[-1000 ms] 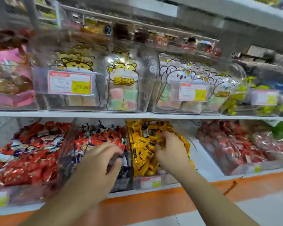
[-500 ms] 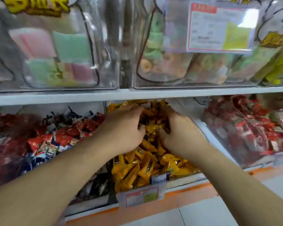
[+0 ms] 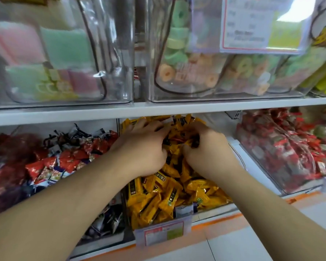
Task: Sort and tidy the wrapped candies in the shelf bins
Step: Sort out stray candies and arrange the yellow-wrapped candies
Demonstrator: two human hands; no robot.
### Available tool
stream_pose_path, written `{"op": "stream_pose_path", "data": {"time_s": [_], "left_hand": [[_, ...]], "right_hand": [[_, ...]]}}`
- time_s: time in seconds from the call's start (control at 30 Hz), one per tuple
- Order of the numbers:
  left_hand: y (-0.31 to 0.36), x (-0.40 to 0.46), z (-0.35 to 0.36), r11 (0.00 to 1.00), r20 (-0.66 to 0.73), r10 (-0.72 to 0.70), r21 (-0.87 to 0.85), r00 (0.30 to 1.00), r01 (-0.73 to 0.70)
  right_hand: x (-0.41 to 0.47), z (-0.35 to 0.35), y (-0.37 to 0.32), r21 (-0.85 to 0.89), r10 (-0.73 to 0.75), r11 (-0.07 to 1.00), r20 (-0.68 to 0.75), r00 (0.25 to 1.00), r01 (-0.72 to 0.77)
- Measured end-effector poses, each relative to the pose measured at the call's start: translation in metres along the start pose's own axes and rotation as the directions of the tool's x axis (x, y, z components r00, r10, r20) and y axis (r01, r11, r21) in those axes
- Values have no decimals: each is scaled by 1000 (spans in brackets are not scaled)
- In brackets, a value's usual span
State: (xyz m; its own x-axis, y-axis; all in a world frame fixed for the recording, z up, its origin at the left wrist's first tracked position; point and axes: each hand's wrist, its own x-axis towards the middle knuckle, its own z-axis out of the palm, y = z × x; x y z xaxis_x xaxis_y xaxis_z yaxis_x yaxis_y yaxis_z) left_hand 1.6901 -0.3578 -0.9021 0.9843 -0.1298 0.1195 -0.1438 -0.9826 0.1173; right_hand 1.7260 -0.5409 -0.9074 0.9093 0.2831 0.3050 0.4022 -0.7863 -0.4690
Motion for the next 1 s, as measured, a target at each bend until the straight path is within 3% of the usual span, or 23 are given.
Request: {"op": "stream_pose_path", "data": {"time_s": [0.47, 0.57, 0.67, 0.77, 0.87, 1.0], "left_hand": [[1, -8, -4, 998, -41, -38, -52, 998, 35], [0, -8, -5, 996, -59, -37, -77, 998, 33], [2, -14, -8, 976, -155, -41, -216, 987, 7], [10, -34, -19, 881, -221, -140, -472, 965, 20], [21, -71, -38, 712, -166, -220, -701, 961, 42], [19, -124, -49, 569, -133, -254, -821, 958, 37]], "right_hand": [[4, 12, -10, 41, 119, 993, -119, 986, -115], [-2, 1, -8, 197, 190, 966, -112, 975, -165], [-10, -19, -11, 348, 215, 921, -84, 973, -174], [-24, -40, -24, 484, 165, 864, -14, 986, -138], [-46, -53, -43, 552, 79, 821, 142, 987, -145], [-75, -59, -74, 556, -13, 819, 271, 962, -145]]}}
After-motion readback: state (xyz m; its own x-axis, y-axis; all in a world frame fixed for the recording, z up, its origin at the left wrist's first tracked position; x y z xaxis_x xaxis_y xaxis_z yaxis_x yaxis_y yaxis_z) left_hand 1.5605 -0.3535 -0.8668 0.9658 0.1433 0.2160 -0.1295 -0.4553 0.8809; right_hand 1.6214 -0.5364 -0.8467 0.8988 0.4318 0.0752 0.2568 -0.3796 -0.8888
